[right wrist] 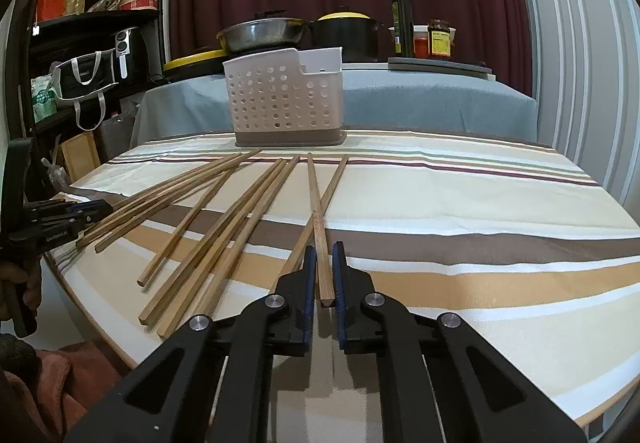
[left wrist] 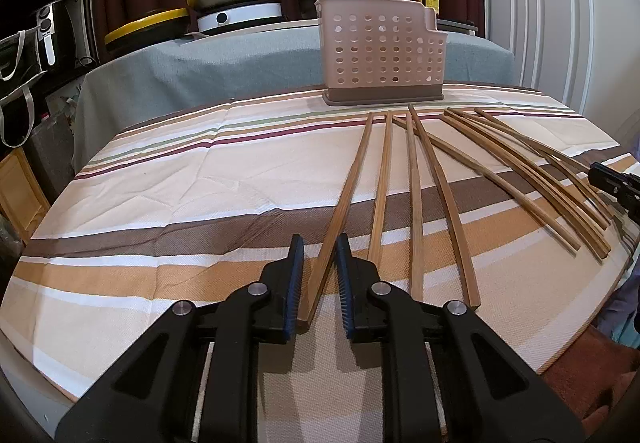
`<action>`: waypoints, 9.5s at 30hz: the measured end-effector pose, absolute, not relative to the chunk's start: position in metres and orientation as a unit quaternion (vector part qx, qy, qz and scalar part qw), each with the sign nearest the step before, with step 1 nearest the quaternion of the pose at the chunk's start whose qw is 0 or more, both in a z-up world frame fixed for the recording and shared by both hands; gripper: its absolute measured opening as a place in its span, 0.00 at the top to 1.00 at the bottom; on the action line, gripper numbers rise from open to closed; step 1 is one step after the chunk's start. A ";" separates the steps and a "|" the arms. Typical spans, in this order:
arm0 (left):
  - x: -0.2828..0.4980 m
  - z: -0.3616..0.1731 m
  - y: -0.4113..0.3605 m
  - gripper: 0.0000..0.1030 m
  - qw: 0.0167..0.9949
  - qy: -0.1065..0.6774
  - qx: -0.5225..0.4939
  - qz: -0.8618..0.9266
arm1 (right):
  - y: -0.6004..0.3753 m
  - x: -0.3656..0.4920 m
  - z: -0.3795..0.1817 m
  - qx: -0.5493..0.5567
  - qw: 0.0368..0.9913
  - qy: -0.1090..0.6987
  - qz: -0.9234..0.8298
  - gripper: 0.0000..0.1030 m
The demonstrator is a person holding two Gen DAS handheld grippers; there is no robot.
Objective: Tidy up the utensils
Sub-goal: 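Close the left tool on one wooden chopstick while the right tool grasps another chopstick, then lift both held chopsticks upright and carry them over the white utensil holder, then lower the chopsticks into the holder and open both tools, then move both tools back down to the remaining chopsticks, then close the left tool on a chopstick while the right tool grasps another chopstick, then lift both chopsticks upright and carry them over the white holder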
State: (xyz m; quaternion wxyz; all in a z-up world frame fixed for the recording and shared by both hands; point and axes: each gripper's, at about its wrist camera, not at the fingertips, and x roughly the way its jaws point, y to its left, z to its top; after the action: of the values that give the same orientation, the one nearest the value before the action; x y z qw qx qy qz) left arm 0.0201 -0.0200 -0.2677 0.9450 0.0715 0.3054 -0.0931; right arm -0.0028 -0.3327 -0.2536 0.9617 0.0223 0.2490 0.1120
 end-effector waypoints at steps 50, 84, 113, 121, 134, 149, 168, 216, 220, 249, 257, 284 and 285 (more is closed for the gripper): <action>0.020 -0.119 0.001 0.94 0.979 0.194 0.025 -0.055 | -0.348 0.003 -0.111 0.017 0.990 0.135 0.033 0.93; 0.157 0.034 -0.038 0.94 0.987 0.089 -0.014 -0.134 | -0.326 0.133 -0.006 0.031 0.993 0.015 0.112 0.93; 0.244 -0.065 -0.064 0.51 0.975 0.179 -0.001 -0.136 | -0.299 0.212 -0.082 0.036 0.987 0.116 0.101 0.52; 0.214 -0.068 -0.053 0.31 0.975 0.179 -0.006 -0.133 | -0.310 0.185 -0.077 0.036 0.990 0.112 0.078 0.31; 0.128 -0.085 -0.045 0.29 0.981 0.158 0.034 -0.111 | -0.318 0.104 -0.086 0.021 0.993 0.106 0.038 0.29; 0.037 -0.161 -0.015 0.29 0.979 0.195 0.035 -0.058 | -0.302 0.004 -0.190 -0.013 0.986 0.163 0.025 0.41; 0.010 -0.221 -0.005 0.29 0.966 0.252 0.032 -0.052 | -0.306 -0.014 -0.266 -0.014 0.966 0.256 0.033 0.61; 0.005 -0.271 -0.027 0.94 0.945 0.292 0.077 -0.121 | -0.311 -0.008 -0.269 0.007 0.965 0.250 0.076 0.92; 0.005 -0.271 -0.026 0.94 0.945 0.294 0.075 -0.124 | -0.311 -0.007 -0.268 0.010 0.964 0.252 0.080 0.93; -0.004 -0.195 -0.018 0.94 0.972 0.202 0.053 -0.104 | -0.315 -0.016 -0.197 0.012 0.981 0.181 0.070 0.93; -0.009 -0.164 -0.013 0.94 0.979 0.174 0.043 -0.099 | -0.317 -0.020 -0.161 0.016 0.986 0.151 0.068 0.93; 0.061 -0.102 -0.009 0.94 0.981 0.173 0.018 -0.080 | -0.322 0.051 -0.117 0.027 0.987 0.146 0.067 0.93; 0.064 -0.101 -0.009 0.94 0.981 0.173 0.017 -0.080 | -0.323 0.054 -0.117 0.030 0.986 0.148 0.070 0.93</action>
State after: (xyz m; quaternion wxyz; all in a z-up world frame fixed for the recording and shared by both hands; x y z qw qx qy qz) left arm 0.0639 -0.0088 -0.1011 0.9814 0.0174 0.1735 -0.0804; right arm 0.0536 -0.3227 -0.1167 0.9861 0.0298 0.1476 0.0698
